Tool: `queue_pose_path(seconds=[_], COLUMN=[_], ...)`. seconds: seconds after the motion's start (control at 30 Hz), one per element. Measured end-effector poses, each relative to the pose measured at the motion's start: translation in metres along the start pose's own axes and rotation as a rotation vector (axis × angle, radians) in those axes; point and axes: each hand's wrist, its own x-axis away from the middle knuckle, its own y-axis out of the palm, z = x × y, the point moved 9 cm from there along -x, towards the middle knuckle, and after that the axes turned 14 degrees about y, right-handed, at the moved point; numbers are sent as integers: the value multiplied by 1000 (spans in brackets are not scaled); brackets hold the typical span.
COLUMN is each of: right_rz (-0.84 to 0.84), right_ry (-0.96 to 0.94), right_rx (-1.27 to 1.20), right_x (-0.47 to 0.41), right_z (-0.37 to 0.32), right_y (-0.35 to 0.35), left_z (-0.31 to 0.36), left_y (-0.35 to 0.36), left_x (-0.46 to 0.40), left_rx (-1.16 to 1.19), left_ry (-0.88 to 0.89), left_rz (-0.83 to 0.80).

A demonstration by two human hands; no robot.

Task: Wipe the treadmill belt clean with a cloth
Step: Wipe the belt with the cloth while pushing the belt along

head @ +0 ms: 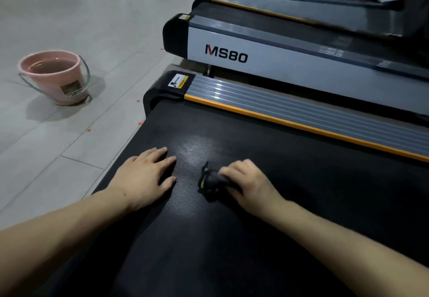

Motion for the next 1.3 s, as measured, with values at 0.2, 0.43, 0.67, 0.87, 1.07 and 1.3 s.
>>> queue_pose_path(seconds=[0.2,0.43,0.67,0.87,1.07,1.3], right_rz=[199,19,193,153,4,172], right_ry=[528,88,399,329,-11,485], right_rx=[119,-89,26,-22,-49,90], right_x=[-104,-1,-135,-94,-62,-183], right_z=[85,-32,47,8,-36,27], right_y=[-6,7,7,13,25,29], left_z=[-15,-25,-29,-30,-28,-28], left_y=[1,10,11,15,17,18], left_x=[5,-4,0,-2,-3,-4], left_rx=[12,18,101,77,54,54], left_ry=[-46,-14,-38,-27,-18,-24], left_rz=[-26,-99,-91,-126,-108,-98])
